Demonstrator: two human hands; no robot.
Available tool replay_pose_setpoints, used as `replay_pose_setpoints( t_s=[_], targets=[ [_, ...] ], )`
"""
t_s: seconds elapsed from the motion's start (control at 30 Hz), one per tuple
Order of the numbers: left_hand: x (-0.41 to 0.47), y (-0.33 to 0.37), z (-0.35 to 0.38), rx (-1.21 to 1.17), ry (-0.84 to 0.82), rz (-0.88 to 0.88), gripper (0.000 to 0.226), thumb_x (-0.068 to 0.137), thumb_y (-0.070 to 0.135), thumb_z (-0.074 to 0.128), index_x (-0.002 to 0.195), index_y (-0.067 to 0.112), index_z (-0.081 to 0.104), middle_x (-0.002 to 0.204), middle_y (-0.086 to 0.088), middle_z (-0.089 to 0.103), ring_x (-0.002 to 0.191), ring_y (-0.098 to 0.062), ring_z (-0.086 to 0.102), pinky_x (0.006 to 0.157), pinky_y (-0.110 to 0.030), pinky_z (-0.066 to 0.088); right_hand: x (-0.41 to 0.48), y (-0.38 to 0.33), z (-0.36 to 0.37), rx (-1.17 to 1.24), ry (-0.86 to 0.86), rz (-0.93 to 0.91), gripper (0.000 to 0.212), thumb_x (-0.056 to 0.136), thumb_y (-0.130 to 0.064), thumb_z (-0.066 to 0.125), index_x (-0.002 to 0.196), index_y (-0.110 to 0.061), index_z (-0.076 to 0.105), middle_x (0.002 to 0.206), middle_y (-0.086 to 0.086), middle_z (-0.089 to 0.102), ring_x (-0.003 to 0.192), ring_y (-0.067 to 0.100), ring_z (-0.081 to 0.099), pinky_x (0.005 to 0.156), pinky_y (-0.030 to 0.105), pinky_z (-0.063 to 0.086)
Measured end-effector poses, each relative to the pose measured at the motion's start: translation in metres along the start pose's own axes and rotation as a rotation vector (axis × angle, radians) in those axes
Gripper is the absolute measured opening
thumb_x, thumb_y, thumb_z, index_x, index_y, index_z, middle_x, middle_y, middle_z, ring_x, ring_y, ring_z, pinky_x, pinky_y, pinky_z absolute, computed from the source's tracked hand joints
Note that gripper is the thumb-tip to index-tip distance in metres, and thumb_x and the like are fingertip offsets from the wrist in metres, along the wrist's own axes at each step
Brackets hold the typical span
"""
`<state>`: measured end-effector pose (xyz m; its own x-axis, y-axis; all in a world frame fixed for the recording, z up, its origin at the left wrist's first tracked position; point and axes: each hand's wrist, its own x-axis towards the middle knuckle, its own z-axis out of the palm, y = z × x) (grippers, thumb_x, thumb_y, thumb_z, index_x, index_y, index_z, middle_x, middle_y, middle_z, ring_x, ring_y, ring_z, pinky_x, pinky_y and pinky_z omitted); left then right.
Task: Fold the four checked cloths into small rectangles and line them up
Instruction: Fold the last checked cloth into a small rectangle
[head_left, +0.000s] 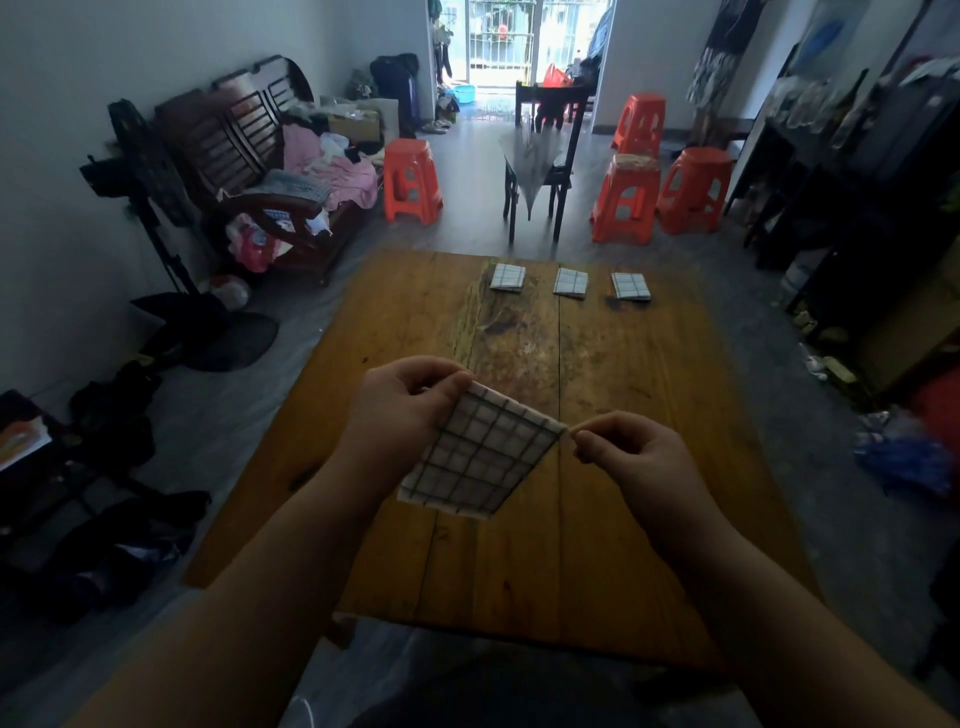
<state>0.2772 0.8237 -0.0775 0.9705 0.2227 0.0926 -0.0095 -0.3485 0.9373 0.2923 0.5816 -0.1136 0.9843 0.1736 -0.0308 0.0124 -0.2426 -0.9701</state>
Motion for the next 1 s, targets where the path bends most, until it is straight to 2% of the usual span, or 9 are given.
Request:
replay_pose_setpoints(
  t_s=[0.17,0.23,0.33,0.4,0.5,0.57,0.73,0.83,1.0],
  targets=[
    [0.000,0.003,-0.008,0.109,-0.049,0.049,0.010,0.091,0.023,0.067,0.087,0.029,0.074,0.086,0.015,0.071,0.085,0.006,0.062,0.068,-0.015,0.045,0.001,-0.001,0.001,-0.087,0.067,-0.081,0.009,0.095,-0.015,0.065,0.098,-0.022,0.069,0.097,-0.004,0.070,0.091,0.002,0.066,0.074,0.021,0.054],
    [-0.001,0.004,-0.002,0.167,-0.124,0.060,0.011,0.090,0.023,0.069,0.085,0.032,0.073,0.087,0.015,0.071,0.083,0.005,0.062,0.065,-0.012,0.044,0.002,-0.007,0.008,-0.148,0.036,-0.144,0.014,0.094,-0.017,0.065,0.103,-0.028,0.065,0.104,-0.011,0.067,0.096,-0.001,0.063,0.075,0.017,0.054],
    [-0.004,0.003,0.008,0.198,-0.212,0.072,0.013,0.090,0.025,0.070,0.083,0.036,0.072,0.086,0.013,0.072,0.082,0.001,0.064,0.068,-0.016,0.048,0.006,-0.013,0.021,-0.326,-0.076,-0.219,0.021,0.093,-0.028,0.066,0.113,-0.031,0.064,0.112,-0.018,0.064,0.104,-0.002,0.060,0.083,0.021,0.054],
    [-0.005,0.003,0.012,0.210,-0.244,0.092,0.011,0.089,0.025,0.071,0.084,0.035,0.072,0.087,0.013,0.072,0.084,-0.001,0.065,0.072,-0.022,0.052,0.007,-0.018,0.028,-0.427,-0.160,-0.234,0.018,0.094,-0.034,0.064,0.112,-0.033,0.065,0.104,-0.018,0.066,0.097,-0.002,0.061,0.079,0.022,0.054],
    [-0.006,0.003,0.017,0.209,-0.259,0.138,0.007,0.089,0.024,0.071,0.088,0.031,0.074,0.089,0.013,0.073,0.087,-0.001,0.066,0.078,-0.024,0.055,0.009,-0.023,0.035,-0.497,-0.181,-0.263,0.010,0.097,-0.035,0.059,0.090,-0.039,0.065,0.080,-0.017,0.066,0.075,-0.003,0.061,0.062,0.020,0.048],
    [-0.005,0.001,0.020,0.189,-0.231,0.147,0.006,0.089,0.026,0.071,0.094,0.027,0.074,0.089,0.012,0.073,0.086,-0.001,0.067,0.077,-0.024,0.056,0.011,-0.023,0.035,-0.481,-0.157,-0.259,0.020,0.098,-0.032,0.058,0.079,-0.037,0.065,0.071,-0.014,0.064,0.069,0.000,0.061,0.058,0.021,0.044],
    [-0.003,-0.009,0.019,0.279,-0.328,0.064,0.012,0.092,0.031,0.067,0.100,0.026,0.075,0.090,0.014,0.073,0.087,0.000,0.067,0.079,-0.027,0.055,0.015,-0.020,0.023,-0.313,-0.110,-0.170,0.016,0.097,-0.028,0.061,0.087,-0.027,0.072,0.078,-0.009,0.069,0.073,0.005,0.064,0.061,0.023,0.049],
    [-0.002,-0.012,0.019,0.302,-0.350,0.025,0.014,0.093,0.031,0.065,0.099,0.025,0.076,0.089,0.012,0.073,0.086,-0.002,0.066,0.079,-0.029,0.058,0.016,-0.019,0.016,-0.280,-0.119,-0.167,0.013,0.096,-0.026,0.062,0.090,-0.028,0.073,0.083,-0.008,0.071,0.079,0.006,0.065,0.067,0.033,0.057],
    [0.003,-0.008,0.024,0.313,-0.358,0.017,0.012,0.093,0.033,0.067,0.096,0.028,0.077,0.085,0.014,0.073,0.083,-0.001,0.066,0.070,-0.019,0.050,0.017,-0.021,0.015,-0.306,-0.113,-0.179,0.013,0.096,-0.031,0.062,0.089,-0.032,0.073,0.082,-0.013,0.070,0.078,0.005,0.065,0.069,0.037,0.059]
  ],
)
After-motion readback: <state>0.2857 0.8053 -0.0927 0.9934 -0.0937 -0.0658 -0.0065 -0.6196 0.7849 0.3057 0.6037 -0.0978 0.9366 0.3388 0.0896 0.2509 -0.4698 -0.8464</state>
